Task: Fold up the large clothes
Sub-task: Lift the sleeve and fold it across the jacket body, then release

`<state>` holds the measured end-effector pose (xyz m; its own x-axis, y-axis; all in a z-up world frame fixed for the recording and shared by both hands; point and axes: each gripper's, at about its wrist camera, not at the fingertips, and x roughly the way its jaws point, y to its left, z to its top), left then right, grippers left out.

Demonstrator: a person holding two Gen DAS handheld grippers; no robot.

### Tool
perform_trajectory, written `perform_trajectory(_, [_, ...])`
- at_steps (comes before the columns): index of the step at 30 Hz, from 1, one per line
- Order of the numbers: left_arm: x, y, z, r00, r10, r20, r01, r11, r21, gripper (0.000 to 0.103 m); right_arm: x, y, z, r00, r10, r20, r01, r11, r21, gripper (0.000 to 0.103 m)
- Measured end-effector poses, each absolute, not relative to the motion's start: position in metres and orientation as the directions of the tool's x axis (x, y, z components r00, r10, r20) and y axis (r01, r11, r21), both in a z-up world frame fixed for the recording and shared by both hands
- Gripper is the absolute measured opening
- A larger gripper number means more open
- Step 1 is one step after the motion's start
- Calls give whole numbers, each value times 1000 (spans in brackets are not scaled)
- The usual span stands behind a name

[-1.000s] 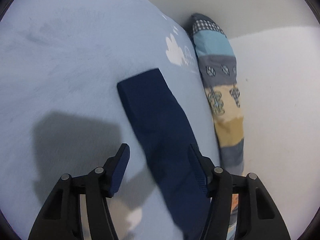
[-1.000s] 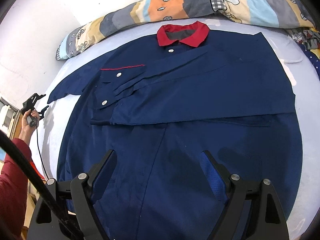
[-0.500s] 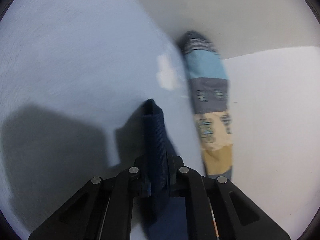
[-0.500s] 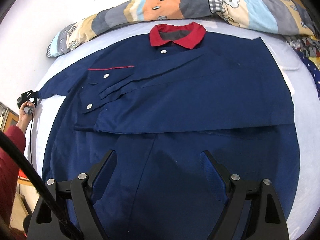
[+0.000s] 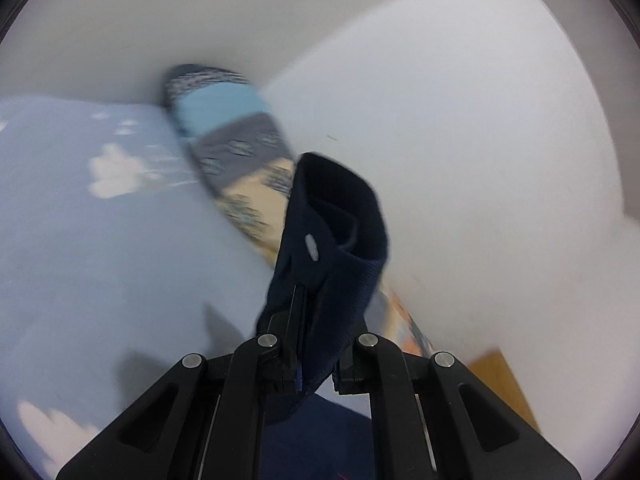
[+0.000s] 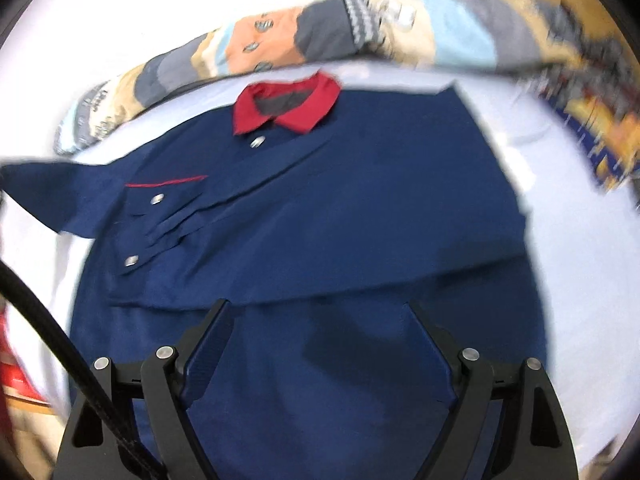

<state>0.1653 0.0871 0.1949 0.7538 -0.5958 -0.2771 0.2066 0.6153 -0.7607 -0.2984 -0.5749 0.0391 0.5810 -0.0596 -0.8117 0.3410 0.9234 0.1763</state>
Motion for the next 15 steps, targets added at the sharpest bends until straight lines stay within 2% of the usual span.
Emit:
perform_trajectory(2, [148,55,219,724,-640,-258,273,609,-745,9,-303,-581,47,597,-96,-797,353,923,154,89])
perform_trajectory(10, [72,-98,301,569,-782,-254,492,572,-657,9,-347,-626,77,672,-134,-728,439,864,246,89])
perform_trajectory(15, [0,-201,320,438,-856,-275,609,508,-609,9,-376,-648,91,709,-156,-688,474,828,300,89])
